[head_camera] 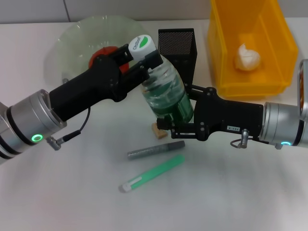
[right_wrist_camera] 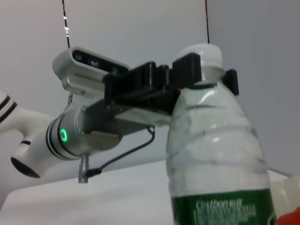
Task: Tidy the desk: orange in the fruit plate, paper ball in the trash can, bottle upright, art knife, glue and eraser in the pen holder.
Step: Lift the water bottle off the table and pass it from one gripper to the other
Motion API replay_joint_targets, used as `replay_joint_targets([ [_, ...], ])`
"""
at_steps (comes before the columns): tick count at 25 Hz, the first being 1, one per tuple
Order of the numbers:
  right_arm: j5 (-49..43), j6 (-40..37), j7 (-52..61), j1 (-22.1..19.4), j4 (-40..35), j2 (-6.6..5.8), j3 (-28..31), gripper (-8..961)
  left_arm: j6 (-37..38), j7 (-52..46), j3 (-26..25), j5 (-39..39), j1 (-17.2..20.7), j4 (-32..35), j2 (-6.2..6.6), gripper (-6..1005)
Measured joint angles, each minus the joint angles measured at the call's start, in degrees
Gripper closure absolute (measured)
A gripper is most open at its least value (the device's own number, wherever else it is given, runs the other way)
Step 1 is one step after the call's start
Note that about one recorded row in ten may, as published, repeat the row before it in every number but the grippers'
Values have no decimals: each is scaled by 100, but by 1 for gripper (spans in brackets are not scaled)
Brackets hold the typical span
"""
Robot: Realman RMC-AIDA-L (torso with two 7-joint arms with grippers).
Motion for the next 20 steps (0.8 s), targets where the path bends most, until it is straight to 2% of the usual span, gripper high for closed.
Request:
replay_joint_targets([
  [15,-60,660,12,-24,81,2,-249,132,-62,38,-194,-19,-8,170,10,563],
  [20,-58,772,-121,-45,129,5,-258,133,-63,42,-203,-20,171,552,33,564],
])
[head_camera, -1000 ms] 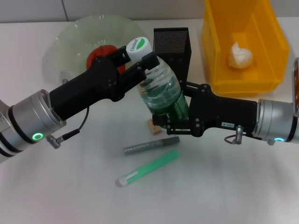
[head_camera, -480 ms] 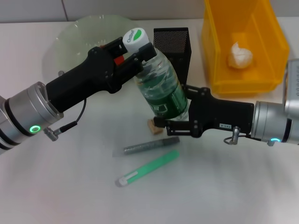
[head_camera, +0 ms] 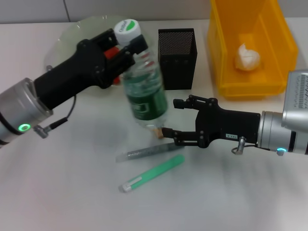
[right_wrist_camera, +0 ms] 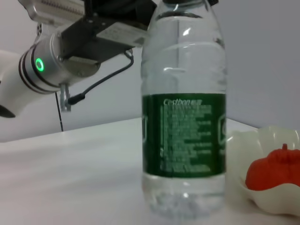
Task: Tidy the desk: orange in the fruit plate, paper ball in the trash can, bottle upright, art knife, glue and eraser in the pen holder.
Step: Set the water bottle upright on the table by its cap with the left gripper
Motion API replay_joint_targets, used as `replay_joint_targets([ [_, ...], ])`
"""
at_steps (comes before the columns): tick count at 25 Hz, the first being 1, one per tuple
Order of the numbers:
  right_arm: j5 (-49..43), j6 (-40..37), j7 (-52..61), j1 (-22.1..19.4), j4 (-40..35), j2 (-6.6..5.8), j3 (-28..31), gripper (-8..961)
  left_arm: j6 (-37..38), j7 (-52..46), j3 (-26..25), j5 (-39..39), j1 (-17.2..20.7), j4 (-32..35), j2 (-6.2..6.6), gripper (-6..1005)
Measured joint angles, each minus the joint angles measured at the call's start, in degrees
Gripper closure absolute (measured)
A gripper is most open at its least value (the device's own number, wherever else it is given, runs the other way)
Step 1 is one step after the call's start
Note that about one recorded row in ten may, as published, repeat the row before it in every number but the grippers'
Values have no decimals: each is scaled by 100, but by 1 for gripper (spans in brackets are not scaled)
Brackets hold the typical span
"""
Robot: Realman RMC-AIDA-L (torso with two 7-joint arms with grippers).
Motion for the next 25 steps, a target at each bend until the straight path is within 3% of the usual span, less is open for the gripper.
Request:
replay_joint_targets([
  [8,35,1,-238,-8,112,3,65,137,-53,104,-71,-3,535,679,21,564],
  [25,51,7,-302,-8,179,11,68,137,-871,958,-413,-20,918,709,30,564],
])
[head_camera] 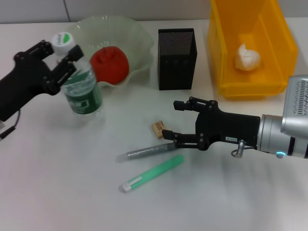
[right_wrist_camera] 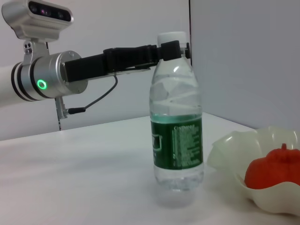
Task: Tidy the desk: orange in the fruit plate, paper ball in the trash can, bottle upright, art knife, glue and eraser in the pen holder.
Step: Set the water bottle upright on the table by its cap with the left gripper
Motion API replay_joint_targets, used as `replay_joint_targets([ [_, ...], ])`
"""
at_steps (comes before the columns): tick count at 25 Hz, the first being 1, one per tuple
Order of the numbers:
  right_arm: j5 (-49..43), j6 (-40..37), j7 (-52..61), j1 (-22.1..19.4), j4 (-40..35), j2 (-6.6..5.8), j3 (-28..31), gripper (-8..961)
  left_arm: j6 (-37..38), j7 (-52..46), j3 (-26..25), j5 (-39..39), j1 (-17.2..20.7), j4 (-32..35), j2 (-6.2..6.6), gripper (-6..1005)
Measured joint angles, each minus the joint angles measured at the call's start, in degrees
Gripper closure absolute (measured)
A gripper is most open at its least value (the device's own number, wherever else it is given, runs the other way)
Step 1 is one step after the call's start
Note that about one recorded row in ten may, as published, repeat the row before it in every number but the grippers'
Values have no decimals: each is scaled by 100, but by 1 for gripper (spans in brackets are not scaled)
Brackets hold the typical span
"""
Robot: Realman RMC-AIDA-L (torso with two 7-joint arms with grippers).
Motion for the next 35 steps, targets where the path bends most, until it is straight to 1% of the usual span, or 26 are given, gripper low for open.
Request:
replay_joint_targets([
  [3,1,2,-7,0,15,0,0,136,0,0,0,0,0,0,0,564],
  [4,1,2,-9,0,16,0,-2,136,20,-21,-135,-30,213,224,18,564],
  [6,1,4,-9,0,18,0,-5,136,-40,11,-205,-31,243,239,11,564],
  [9,0,5,-10,-1,25,0,-7,136,-92,21,-215,-32,247,238,7,564],
  [10,1,5,-10,-3,27,0,-6,136,-275,112,-306,-36,247,205,-11,564],
  [16,1,5,-10,-32,47,0,5,136,-501,569,-691,-48,176,-110,-33,564],
  [22,31,3,-9,-53,49,0,16,137,-657,768,-751,-48,140,-144,-38,564],
  [35,71,-4,-9,-58,46,0,18,136,-809,892,-718,-38,111,-155,-29,564],
])
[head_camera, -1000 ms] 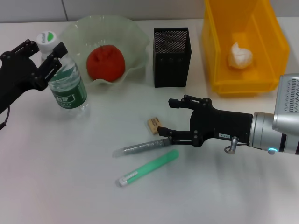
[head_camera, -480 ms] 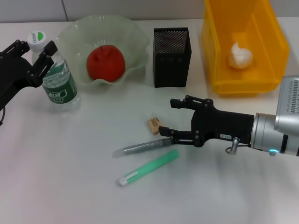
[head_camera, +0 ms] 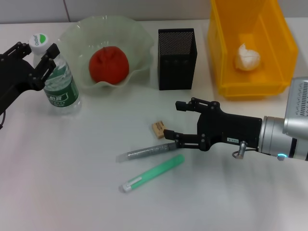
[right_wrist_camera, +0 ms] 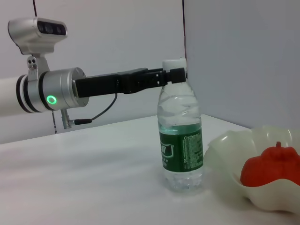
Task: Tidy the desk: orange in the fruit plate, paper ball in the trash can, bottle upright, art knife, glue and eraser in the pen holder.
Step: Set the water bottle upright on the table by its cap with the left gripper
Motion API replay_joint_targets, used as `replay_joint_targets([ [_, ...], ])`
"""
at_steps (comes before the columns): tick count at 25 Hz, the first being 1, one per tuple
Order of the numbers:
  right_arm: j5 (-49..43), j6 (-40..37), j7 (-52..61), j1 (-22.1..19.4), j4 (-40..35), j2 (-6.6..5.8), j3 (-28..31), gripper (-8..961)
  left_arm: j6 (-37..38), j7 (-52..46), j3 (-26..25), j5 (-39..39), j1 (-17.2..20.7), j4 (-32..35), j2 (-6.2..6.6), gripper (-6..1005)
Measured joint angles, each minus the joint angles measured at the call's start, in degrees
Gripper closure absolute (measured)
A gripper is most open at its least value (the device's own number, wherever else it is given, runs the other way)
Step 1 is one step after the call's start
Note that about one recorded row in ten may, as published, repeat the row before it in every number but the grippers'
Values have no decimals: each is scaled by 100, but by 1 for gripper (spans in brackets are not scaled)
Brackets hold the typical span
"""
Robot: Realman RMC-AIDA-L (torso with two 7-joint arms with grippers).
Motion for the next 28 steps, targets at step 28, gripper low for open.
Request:
replay_joint_targets([
  [28,-1,-47,0,-4,0,10,0,137,-113,-7,-36,-3,-5,0,1,548],
])
